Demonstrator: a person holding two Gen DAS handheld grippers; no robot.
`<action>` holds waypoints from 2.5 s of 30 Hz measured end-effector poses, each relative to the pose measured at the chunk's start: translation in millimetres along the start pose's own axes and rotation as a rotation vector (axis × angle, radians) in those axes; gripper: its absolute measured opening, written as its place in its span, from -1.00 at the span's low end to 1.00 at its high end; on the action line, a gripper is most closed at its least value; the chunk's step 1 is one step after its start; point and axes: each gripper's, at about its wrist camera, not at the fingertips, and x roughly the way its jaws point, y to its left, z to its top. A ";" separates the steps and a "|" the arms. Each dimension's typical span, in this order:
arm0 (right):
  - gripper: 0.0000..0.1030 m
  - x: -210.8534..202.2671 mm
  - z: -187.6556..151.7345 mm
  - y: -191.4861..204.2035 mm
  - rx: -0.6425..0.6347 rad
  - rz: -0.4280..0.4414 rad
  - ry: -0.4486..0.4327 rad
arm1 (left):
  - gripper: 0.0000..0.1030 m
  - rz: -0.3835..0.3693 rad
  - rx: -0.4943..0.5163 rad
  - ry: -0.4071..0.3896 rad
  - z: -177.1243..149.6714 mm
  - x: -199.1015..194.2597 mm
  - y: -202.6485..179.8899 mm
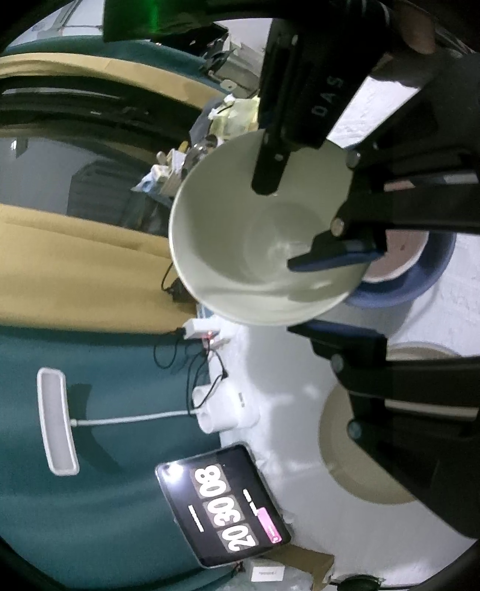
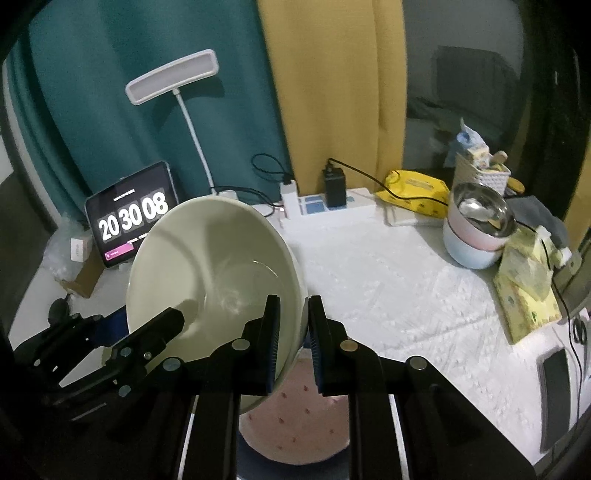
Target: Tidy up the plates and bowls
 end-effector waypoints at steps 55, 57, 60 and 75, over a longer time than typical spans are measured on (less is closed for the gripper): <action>-0.63 36.8 -79.0 -38.5 0.054 -0.017 0.175 | -0.48 -0.006 0.043 0.174 -61.8 44.8 -22.0; -0.63 35.9 -78.3 -39.1 0.058 -0.012 0.172 | -0.48 -0.006 0.042 0.172 -61.6 44.0 -22.6; -0.63 30.9 -75.6 -40.1 0.058 -0.006 0.161 | -0.46 -0.011 0.040 0.164 -59.1 39.5 -21.5; -0.56 1.6 -65.7 -42.6 0.024 -0.018 0.091 | -0.43 -0.034 0.033 0.078 -46.5 7.0 -18.5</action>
